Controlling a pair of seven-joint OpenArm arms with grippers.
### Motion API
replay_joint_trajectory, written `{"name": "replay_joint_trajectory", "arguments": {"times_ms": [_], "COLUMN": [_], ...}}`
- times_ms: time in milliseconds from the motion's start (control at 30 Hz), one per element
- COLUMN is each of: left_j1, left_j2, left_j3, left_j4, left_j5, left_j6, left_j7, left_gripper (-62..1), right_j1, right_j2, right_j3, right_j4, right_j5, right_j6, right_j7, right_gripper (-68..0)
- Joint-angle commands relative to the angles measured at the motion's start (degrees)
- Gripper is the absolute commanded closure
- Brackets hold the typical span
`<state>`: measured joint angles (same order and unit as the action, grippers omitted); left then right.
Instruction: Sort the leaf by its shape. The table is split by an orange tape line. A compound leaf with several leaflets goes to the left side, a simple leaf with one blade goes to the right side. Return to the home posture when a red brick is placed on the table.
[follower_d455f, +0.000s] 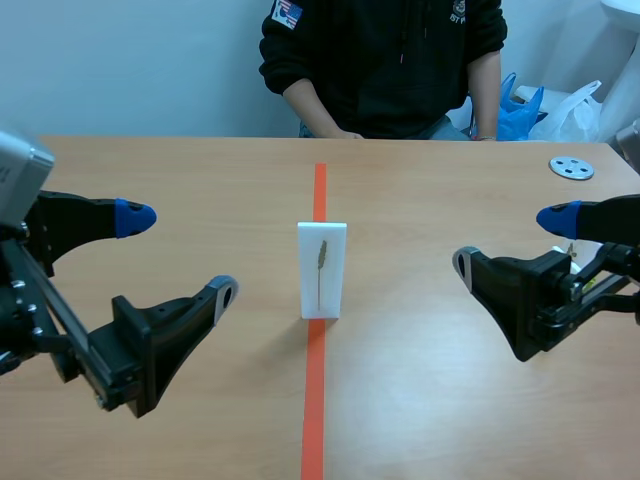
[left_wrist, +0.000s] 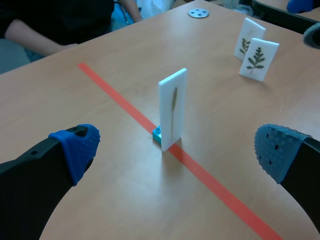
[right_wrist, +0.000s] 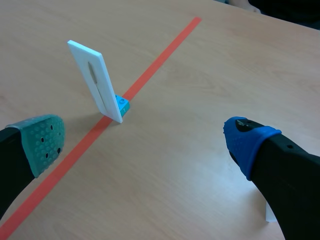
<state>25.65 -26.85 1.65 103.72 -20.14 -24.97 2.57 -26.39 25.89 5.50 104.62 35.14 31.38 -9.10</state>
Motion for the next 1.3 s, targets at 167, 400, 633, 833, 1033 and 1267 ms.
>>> {"name": "replay_joint_trajectory", "arguments": {"times_ms": [167, 400, 633, 833, 1033, 1267], "left_j1": [-11.21, -23.34, -33.03, -38.23, -42.05, -45.88], "left_j2": [-0.63, -0.59, 2.36, 5.40, 8.17, 11.28], "left_j3": [6.64, 16.15, 23.71, 30.69, 35.39, 38.29], "left_j4": [-13.40, -27.50, -38.60, -47.43, -53.83, -58.82], "left_j5": [1.36, 4.59, 5.97, 6.51, 9.05, 9.07], "left_j6": [-0.09, -0.24, -0.22, 0.02, 0.46, 1.92], "left_j7": [-2.34, -9.03, -13.53, -18.03, -22.91, -24.33], "left_gripper": [-62.3, -62.3, -62.3, -62.3, -62.3, -62.3], "right_j1": [0.52, 0.52, 0.52, 0.50, 0.50, 0.48], "right_j2": [0.61, 0.61, 0.61, 0.61, 0.61, 0.61], "right_j3": [0.22, 0.22, 0.22, 0.35, 0.55, 0.55], "right_j4": [0.39, 0.39, 0.39, 0.39, 0.39, 0.39], "right_j5": [-0.04, -0.44, -0.44, -1.55, -1.53, -1.53], "right_j6": [0.15, -0.04, -0.04, -0.04, -0.04, -0.04], "right_j7": [0.83, 0.85, 0.83, 0.79, 0.39, 0.37], "right_gripper": [-67.9, -67.9, -67.9, -67.9, -67.9, -67.9]}}
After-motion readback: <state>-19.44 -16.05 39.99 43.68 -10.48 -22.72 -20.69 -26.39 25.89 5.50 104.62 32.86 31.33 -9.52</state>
